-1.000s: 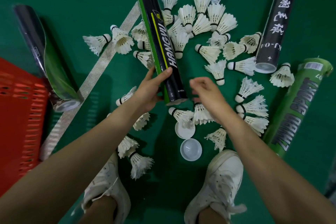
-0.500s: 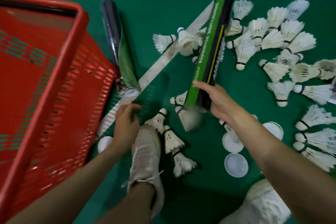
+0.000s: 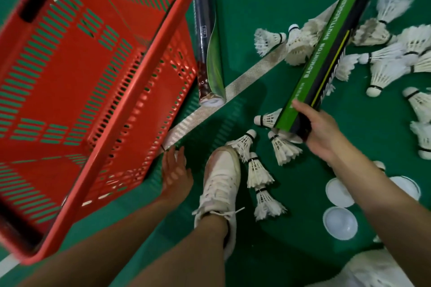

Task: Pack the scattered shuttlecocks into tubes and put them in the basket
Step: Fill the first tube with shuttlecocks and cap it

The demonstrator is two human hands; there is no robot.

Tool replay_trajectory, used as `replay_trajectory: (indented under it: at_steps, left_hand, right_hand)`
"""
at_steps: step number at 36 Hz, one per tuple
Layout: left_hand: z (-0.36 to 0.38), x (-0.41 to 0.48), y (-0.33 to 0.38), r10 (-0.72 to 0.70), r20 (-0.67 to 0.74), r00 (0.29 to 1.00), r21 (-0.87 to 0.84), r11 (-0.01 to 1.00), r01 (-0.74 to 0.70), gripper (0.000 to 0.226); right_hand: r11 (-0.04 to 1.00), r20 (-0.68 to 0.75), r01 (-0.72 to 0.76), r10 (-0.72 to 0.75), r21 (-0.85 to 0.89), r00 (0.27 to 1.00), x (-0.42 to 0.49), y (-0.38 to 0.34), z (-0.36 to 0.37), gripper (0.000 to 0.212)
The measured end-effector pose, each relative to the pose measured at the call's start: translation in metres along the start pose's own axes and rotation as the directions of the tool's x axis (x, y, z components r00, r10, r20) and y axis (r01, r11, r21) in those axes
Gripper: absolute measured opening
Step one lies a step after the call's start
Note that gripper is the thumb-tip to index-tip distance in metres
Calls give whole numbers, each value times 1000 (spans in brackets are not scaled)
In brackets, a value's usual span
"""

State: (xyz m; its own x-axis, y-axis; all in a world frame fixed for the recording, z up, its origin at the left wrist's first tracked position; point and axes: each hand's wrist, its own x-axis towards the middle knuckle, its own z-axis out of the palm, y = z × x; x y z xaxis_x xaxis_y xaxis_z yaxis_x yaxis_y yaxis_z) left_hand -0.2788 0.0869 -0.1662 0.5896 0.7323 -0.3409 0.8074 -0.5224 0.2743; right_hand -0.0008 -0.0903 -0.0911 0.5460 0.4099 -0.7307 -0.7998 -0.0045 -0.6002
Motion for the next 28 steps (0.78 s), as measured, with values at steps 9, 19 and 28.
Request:
replay_trajectory:
  at_steps: [9,19,28]
  left_hand:
    - [-28,21,64,43,-37,998,-355,933,-54,61]
    - [-35,6,209,380,101,919,-757,629,-177,42]
    - [-18,-17,230,355,381,854,-904,337,263,27]
  right_hand:
    - [1000,-38,-19,20,16,999,-2,2,-1,43]
    - [996,-94,-2,11,93,996,-16,-17,-15,45]
    - [985,-124,93,-75,148,989,-30,-30,-40,43]
